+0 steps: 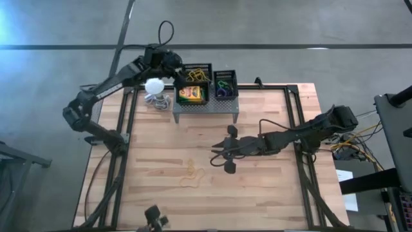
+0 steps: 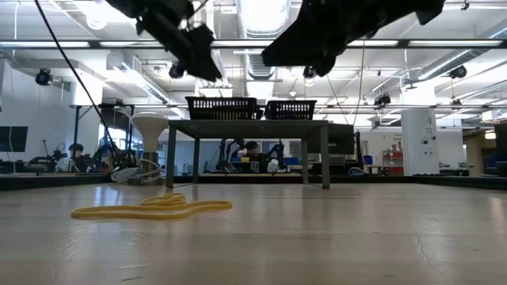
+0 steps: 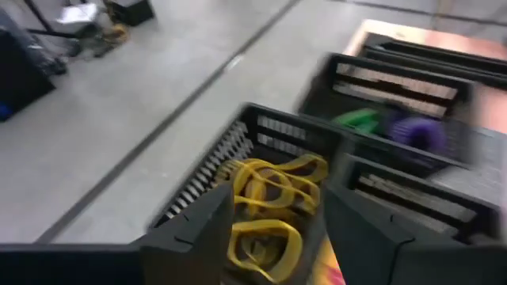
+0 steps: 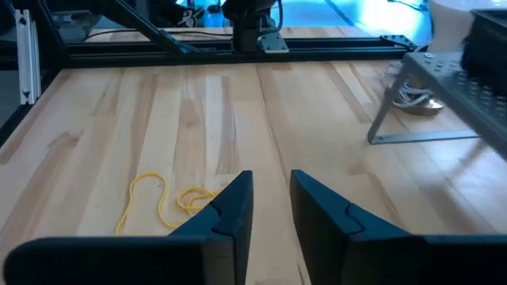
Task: Pick & Place Office Desk Supplies
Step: Put the yellow rubber band into the top left black bin on the shelf
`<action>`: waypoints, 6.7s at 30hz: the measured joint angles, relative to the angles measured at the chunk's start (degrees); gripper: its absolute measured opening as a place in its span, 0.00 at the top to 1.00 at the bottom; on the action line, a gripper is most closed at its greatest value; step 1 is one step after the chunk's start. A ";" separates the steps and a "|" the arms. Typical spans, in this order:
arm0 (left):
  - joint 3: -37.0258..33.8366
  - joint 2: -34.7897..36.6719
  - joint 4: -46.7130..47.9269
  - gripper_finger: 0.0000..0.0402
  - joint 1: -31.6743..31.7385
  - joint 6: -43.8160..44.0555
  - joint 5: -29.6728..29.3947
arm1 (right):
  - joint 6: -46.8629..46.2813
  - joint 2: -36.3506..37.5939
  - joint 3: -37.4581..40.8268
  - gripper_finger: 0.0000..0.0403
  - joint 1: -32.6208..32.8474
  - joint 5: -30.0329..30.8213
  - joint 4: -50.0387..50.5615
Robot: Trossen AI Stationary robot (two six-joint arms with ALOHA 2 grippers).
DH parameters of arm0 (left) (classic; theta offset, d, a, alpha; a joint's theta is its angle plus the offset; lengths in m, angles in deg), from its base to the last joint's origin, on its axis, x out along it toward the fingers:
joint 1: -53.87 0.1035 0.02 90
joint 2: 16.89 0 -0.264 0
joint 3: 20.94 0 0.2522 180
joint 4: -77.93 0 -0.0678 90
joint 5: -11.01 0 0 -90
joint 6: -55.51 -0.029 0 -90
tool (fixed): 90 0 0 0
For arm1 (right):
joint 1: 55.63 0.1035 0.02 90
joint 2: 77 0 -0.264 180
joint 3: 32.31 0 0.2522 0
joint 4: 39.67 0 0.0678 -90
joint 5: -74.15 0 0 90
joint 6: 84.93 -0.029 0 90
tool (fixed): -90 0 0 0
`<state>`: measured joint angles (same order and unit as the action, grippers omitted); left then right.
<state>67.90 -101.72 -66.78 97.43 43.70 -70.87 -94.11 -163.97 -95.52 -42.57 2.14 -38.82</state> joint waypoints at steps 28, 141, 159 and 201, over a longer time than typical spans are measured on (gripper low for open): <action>-53.21 28.39 -32.85 0.69 -66.85 27.58 -45.20 | 16.57 -34.91 -23.19 0.62 -6.25 -28.23 11.35; -30.02 -6.89 -68.60 0.99 -52.68 5.59 -10.03 | 16.07 0.16 16.96 0.96 9.80 12.85 -51.94; 1.84 4.55 -14.55 1.00 -42.08 -12.77 -10.25 | 0.61 19.71 18.08 0.71 11.32 13.51 -11.73; 8.99 -12.68 3.80 1.00 0.14 -25.86 -2.28 | -4.37 5.84 17.97 0.83 12.59 14.76 -28.02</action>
<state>76.89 -114.40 -62.99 97.57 17.84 -73.16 -98.48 -158.12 -77.56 -29.98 16.90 -66.84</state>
